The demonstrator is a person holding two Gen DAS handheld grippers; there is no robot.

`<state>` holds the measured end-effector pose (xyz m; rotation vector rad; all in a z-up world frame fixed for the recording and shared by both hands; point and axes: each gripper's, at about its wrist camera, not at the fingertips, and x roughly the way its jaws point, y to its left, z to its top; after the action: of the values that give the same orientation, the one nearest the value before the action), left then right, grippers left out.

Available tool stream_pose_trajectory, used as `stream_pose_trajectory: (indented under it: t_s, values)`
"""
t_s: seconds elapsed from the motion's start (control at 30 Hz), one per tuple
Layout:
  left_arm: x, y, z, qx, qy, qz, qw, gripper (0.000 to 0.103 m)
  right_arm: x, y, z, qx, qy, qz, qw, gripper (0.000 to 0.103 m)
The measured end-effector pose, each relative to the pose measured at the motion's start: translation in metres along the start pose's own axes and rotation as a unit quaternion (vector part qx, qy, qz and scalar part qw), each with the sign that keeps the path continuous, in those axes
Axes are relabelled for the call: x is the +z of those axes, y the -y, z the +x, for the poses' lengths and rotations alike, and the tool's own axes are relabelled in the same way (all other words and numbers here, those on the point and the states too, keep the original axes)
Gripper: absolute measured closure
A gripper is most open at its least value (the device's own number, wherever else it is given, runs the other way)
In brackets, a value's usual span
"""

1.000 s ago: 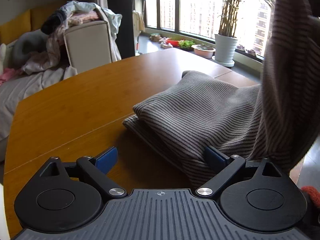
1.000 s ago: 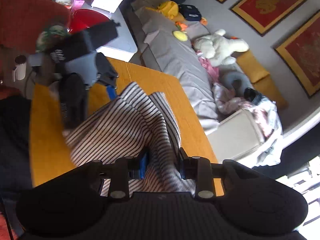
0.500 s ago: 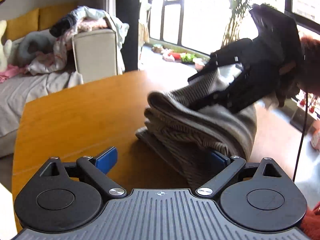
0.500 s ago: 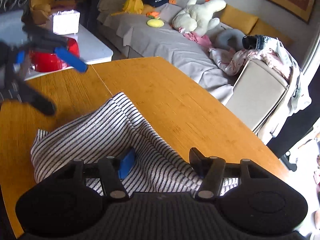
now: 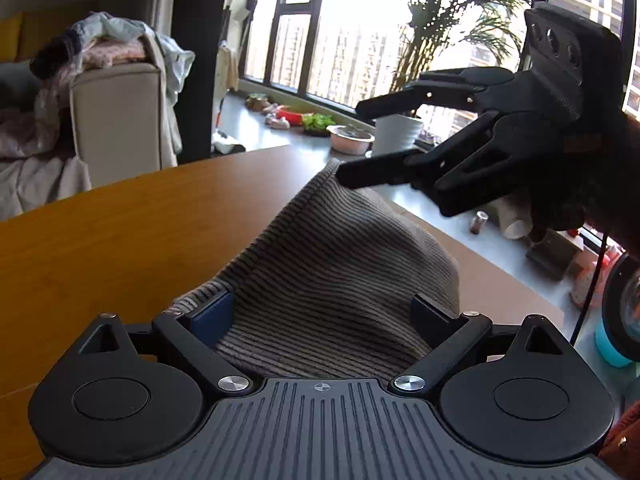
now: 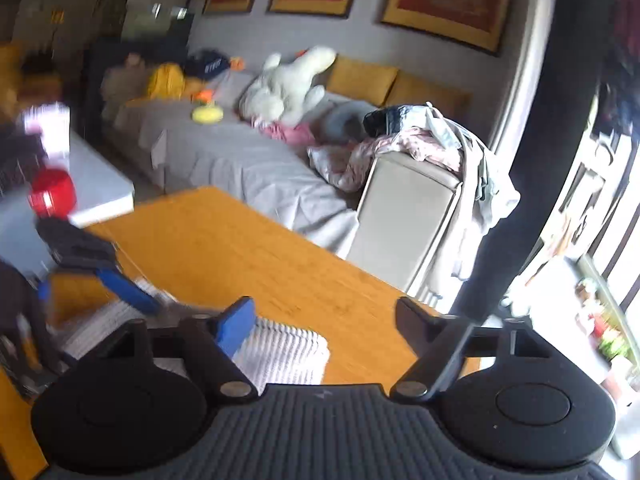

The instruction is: Fold clothes

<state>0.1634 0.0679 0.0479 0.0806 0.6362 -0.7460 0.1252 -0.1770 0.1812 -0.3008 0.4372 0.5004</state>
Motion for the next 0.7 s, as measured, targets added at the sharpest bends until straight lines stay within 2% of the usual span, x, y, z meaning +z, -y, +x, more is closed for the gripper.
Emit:
stream_pose_trajectory:
  t_s: [0.07,0.13,0.23,0.33,0.37,0.53,0.6,0.7]
  values:
    - [0.000,0.001,0.001,0.002,-0.001,0.003,1.0000,0.005,0.004,0.008,-0.007,0.031,0.011,0.057,0.998,0.043]
    - [0.000,0.001,0.001,0.003,-0.003,0.004,1.0000,0.005,0.000,0.016,0.003,0.069,0.007,0.115,0.991,0.043]
    - [-0.001,0.000,0.002,0.004,-0.005,0.005,1.0000,0.005,-0.016,0.022,0.035,0.086,-0.032,0.170,0.981,0.042]
    - [-0.004,-0.001,0.001,0.005,-0.007,0.001,1.0000,0.005,-0.046,0.019,0.082,0.061,-0.100,0.192,0.974,0.042]
    - [-0.005,-0.001,0.000,0.005,-0.007,0.000,1.0000,0.005,-0.055,0.017,0.094,0.052,-0.117,0.197,0.972,0.037]
    - [-0.009,-0.002,-0.002,0.003,-0.009,-0.006,0.9999,0.004,-0.062,0.017,0.087,0.040,-0.098,0.215,0.971,0.033]
    - [-0.009,-0.002,-0.002,0.001,-0.009,-0.004,1.0000,0.004,-0.063,0.016,0.073,0.019,-0.101,0.221,0.970,0.025]
    - [-0.006,-0.002,-0.001,0.005,-0.009,-0.004,0.9999,0.004,-0.073,0.020,0.040,-0.009,-0.090,0.261,0.961,0.019]
